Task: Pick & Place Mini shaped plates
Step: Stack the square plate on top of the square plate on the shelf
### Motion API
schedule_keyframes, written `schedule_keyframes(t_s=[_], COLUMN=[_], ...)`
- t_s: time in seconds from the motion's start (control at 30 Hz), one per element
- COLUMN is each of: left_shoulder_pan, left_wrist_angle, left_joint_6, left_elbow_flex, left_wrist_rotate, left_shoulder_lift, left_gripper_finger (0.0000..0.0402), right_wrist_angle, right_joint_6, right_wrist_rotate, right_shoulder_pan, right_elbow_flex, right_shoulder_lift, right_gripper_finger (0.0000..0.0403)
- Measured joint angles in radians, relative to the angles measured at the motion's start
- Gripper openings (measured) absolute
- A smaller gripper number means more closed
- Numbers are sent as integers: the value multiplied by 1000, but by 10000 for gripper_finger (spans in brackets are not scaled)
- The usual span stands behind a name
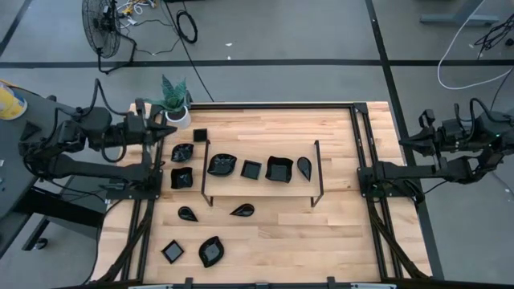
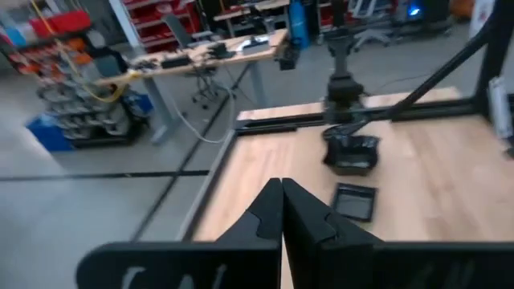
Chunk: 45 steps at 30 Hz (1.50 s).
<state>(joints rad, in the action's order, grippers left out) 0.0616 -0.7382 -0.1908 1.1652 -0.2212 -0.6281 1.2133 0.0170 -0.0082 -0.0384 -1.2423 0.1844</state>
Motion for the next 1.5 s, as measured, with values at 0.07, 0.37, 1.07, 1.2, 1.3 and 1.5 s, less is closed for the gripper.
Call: schedule_keyframes(t_s=[0.07, 0.37, 1.07, 1.2, 1.3, 1.5], left_shoulder_pan=[0, 0, 51, 100, 141, 256], left_wrist_angle=[7, 59, 65, 87, 95, 57], left_joint_6=[-33, -90, -81, -61, -34, 31], left_elbow_flex=[0, 0, 0, 0, 0, 0], left_wrist_rotate=[-19, -38, -89, -63, -63, -15], left_shoulder_lift=[0, 0, -100, -134, -166, -232], left_gripper_finger=[3, 3, 43, 86, 124, 198], right_wrist_angle=[0, -1, -1, -1, -1, -1], right_joint_6=[0, 0, -1, -1, -1, -1], right_wrist_rotate=[0, 0, 0, 0, 0, 0], right_shoulder_pan=[0, 0, 0, 0, 0, 0], right_elbow_flex=[0, 1, 1, 1, 1, 1], right_shoulder_lift=[0, 0, 0, 0, 0, 0], right_gripper_finger=[6, 6, 6, 6, 6, 6])
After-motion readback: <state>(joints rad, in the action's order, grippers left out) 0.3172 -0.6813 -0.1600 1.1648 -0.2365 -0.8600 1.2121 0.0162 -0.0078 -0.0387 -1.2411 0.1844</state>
